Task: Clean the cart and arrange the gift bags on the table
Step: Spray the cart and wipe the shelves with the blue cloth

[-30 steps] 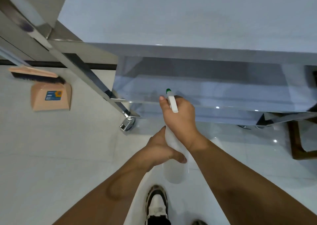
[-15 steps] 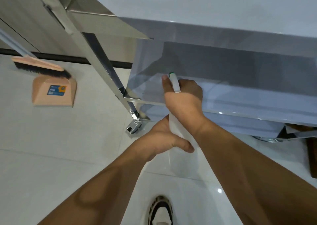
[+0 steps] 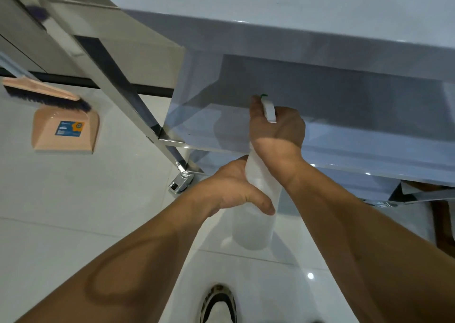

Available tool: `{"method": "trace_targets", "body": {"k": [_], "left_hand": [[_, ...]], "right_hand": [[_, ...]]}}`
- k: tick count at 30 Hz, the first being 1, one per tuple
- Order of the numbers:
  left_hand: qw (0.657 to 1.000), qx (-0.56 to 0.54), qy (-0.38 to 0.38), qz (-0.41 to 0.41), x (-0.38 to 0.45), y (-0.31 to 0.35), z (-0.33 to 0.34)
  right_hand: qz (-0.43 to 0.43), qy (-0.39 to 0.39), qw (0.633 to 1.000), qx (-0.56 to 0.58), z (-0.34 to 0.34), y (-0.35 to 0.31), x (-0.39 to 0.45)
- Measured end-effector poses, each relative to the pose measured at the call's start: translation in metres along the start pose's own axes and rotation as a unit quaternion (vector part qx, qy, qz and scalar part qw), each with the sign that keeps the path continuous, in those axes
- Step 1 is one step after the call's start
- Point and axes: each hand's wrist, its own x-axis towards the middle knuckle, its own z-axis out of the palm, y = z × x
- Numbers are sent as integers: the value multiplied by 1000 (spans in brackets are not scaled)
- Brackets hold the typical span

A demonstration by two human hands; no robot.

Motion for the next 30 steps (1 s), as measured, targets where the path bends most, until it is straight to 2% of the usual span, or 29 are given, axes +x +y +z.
{"method": "trace_targets", "body": {"k": [3, 11, 24, 30], "left_hand": [[1000, 23, -18, 1, 3, 14, 12], [998, 45, -34, 10, 17, 54, 78], [997, 52, -50, 19, 44, 90, 199], [994, 93, -58, 20, 59, 111, 244]], "right_hand": [[16, -5, 999, 49, -20, 8, 4], [36, 24, 997, 70, -94, 43, 9], [65, 2, 993, 104, -201, 111, 15], [93, 57, 984, 142, -240, 148, 24]]}}
